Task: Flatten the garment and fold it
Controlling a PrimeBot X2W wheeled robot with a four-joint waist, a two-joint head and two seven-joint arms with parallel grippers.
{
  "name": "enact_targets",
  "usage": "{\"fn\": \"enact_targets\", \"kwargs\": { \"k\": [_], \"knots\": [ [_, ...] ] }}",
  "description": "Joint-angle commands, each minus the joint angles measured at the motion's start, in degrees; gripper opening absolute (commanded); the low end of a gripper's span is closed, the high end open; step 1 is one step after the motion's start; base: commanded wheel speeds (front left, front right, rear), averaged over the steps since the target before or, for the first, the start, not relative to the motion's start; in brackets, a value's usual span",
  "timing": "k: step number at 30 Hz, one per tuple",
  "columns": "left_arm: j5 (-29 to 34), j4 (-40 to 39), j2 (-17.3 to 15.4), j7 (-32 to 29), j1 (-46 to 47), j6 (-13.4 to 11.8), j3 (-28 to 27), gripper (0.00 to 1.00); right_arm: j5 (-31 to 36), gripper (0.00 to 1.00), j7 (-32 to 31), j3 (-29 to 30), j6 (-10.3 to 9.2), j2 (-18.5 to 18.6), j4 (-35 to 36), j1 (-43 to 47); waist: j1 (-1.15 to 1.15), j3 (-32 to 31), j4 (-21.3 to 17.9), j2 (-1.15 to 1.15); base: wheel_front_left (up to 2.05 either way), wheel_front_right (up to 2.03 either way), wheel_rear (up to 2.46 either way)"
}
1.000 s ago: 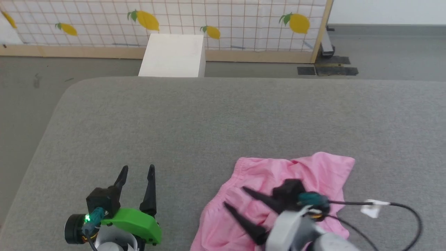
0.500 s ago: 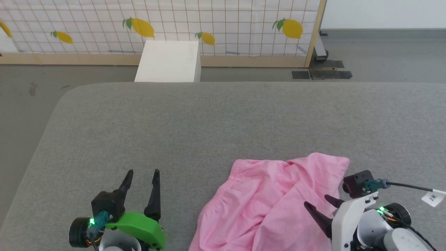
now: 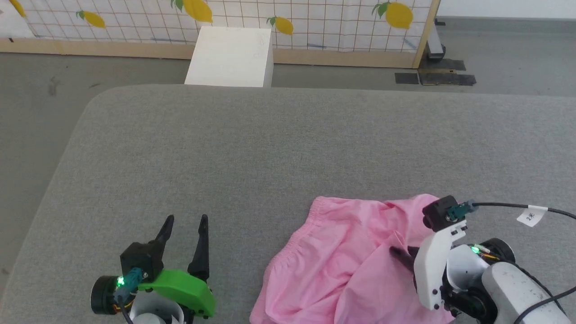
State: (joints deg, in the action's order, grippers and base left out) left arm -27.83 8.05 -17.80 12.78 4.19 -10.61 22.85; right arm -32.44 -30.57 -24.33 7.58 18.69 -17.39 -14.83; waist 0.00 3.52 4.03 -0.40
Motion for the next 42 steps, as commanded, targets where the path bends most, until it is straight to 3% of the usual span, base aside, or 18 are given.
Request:
{"fn": "enact_targets", "kwargs": {
  "k": [1, 5, 11, 20, 21, 22, 23, 24, 31, 42],
  "knots": [
    [-0.63, 0.39, -0.11, 0.62, 0.56, 0.05, -0.38, 1.00, -0.66, 0.00, 1.25, -0.03, -0.09, 1.13, 1.22, -1.53, 0.00, -0.01, -0.18, 0.40, 0.00, 0.00, 0.00],
    [-0.78, 0.57, -0.36, 0.73, 0.27, -0.24, -0.68, 1.00, -0.30, 0.00, 2.70, 2.66, -0.09, 2.27, 3.79, -1.15, 0.00, -0.64, -1.04, 0.40, 0.00, 0.00, 0.00],
    [-0.86, 0.37, -0.36, 0.86, -0.05, -0.46, -0.55, 1.00, 1.37, 0.00, 3.52, 12.66, -0.09, 3.10, 6.69, 3.31, 0.00, -1.22, -2.33, 0.40, 0.00, 0.00, 0.00],
    [-1.12, 0.54, -0.24, 1.02, -0.38, -0.55, -0.24, 1.00, 3.29, 0.00, 6.27, 31.01, -0.09, -1.85, 2.18, 15.84, 0.00, -1.31, -3.04, 0.40, 0.00, 0.00, 0.00],
    [-1.16, 0.58, -0.27, 1.03, -0.45, -0.56, -0.25, 1.00, 3.80, 0.11, 6.79, 32.22, -0.09, -2.33, 1.40, 16.79, 0.00, -1.30, -3.10, 0.40, 0.00, 0.00, 0.00],
    [-1.19, 0.62, -0.31, 1.04, -0.53, -0.58, -0.24, 1.00, 4.36, 0.32, 7.32, 33.54, -0.09, -2.99, 0.44, 17.84, 0.00, -1.33, -3.14, 0.40, 0.00, 0.00, 0.00],
    [-1.21, 0.62, -0.36, 1.05, -0.60, -0.61, -0.23, 1.00, 4.58, 0.37, 7.75, 34.44, -0.09, -3.64, -0.19, 18.51, 0.00, -1.32, -3.19, 0.40, 0.00, 0.00, 0.00],
    [-1.24, 0.57, -0.42, 1.05, -0.67, -0.67, -0.25, 1.00, 4.98, 1.00, 8.50, 35.27, -0.09, -4.36, -0.65, 19.12, 0.00, -1.25, -3.29, 0.40, 0.00, 0.00, 0.00],
    [-1.36, 0.27, -1.06, 0.74, -0.95, -1.01, -0.32, 1.00, 7.48, 1.00, 15.18, 39.93, -0.09, -8.14, 1.21, 21.11, 0.00, -1.68, -3.71, 0.40, 0.00, 0.00, 0.00],
    [-1.49, -0.78, -1.65, -0.54, -2.60, -1.73, 0.50, 1.00, 16.39, 1.00, 23.14, 43.30, -0.09, -12.22, 14.84, 21.15, 0.00, -4.90, -4.39, 0.40, 0.00, 0.00, 0.00]
  ]
}}
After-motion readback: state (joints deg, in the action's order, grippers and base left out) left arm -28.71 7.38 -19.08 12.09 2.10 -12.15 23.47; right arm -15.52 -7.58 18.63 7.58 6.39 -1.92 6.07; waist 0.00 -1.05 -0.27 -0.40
